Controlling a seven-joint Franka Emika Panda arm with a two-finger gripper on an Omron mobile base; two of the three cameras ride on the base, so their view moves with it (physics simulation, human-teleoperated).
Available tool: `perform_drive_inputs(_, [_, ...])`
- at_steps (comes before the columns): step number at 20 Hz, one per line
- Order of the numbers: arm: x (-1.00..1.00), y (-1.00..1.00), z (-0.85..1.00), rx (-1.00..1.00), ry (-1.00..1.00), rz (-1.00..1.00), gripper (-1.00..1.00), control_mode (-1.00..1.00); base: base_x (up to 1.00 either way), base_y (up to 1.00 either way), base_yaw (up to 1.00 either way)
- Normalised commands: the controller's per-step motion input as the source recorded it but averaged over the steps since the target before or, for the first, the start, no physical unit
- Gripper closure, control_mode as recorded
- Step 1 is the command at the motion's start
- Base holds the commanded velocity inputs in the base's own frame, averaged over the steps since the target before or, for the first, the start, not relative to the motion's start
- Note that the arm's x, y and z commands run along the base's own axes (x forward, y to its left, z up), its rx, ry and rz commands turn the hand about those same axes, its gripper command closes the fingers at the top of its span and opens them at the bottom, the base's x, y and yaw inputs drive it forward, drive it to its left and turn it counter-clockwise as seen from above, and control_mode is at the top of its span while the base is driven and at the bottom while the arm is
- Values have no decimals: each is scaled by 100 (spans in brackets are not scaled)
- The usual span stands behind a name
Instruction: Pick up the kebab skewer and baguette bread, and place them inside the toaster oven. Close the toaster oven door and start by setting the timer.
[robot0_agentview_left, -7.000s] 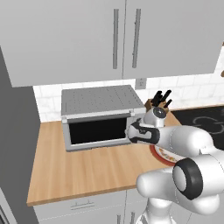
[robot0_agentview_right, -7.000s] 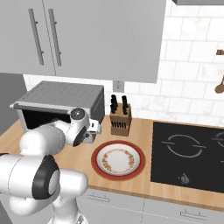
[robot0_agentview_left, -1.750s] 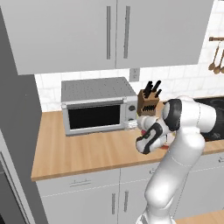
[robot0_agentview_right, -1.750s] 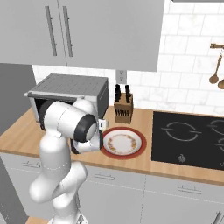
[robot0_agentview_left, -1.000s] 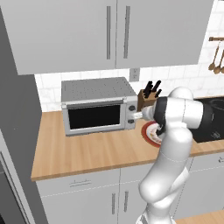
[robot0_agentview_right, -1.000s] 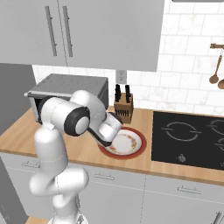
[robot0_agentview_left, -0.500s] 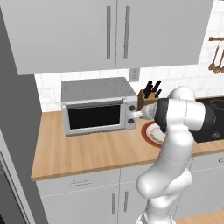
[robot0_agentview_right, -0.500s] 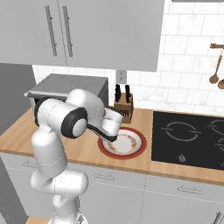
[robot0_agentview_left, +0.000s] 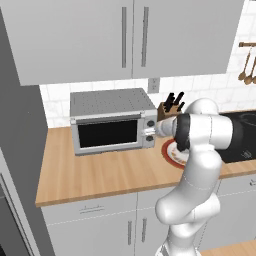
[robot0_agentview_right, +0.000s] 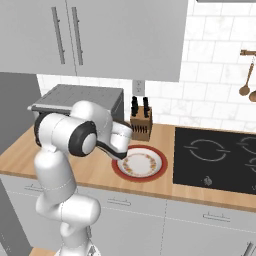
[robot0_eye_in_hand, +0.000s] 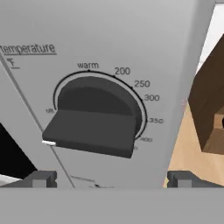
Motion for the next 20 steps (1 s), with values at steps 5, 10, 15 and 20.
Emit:
perform_drive_inputs(5, [-5, 10, -64, 0, -5, -2, -100, -100, 0, 0, 0])
perform_drive_inputs(10, [-9, 0, -71, 0, -10, 0, -100, -100, 0, 0, 0])
perform_drive_inputs(15, [-22, 0, -58, 0, -8, 0, -100, -100, 0, 0, 0])
perform_drive_inputs(20, [-36, 0, -65, 0, -14, 0, -100, -100, 0, 0, 0])
